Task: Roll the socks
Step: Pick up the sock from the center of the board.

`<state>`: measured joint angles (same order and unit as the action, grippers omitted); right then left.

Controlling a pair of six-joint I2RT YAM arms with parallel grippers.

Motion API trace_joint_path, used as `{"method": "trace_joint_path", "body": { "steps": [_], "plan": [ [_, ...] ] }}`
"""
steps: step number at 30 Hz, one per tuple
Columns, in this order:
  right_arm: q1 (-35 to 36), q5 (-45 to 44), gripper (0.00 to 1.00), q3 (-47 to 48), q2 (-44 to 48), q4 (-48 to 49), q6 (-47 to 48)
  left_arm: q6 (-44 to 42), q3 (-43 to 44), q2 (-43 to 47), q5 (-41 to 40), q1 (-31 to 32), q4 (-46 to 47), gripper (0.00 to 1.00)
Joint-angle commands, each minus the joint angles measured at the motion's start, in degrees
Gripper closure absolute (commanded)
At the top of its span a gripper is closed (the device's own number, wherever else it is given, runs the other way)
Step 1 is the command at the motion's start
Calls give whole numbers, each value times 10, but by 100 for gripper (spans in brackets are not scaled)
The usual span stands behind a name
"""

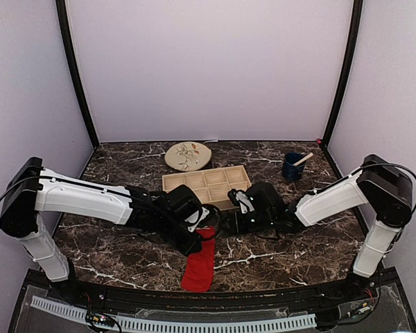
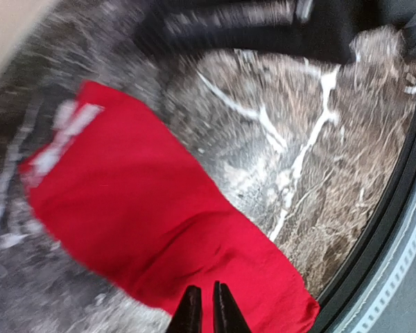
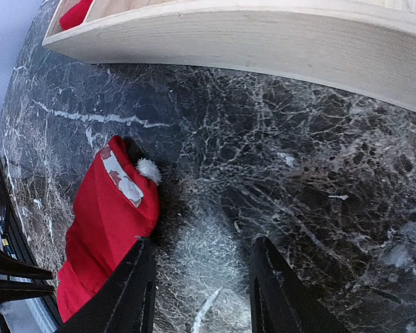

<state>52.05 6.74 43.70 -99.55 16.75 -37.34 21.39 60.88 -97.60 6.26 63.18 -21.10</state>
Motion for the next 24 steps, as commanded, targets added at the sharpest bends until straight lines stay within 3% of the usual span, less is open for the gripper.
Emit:
{"method": "trace_joint_path", "body": {
  "steps": [1,7,24],
  "plan": [
    [-5,33,56,20,-19,42,-41,54,-27,87,-86,-17,0,88],
    [-8,77,55,13,-43,89,-98,76,-76,104,-57,-55,28,88],
    [-11,143,53,4,-105,187,-200,88,-95,32,3,-72,94,90]
  ]
}}
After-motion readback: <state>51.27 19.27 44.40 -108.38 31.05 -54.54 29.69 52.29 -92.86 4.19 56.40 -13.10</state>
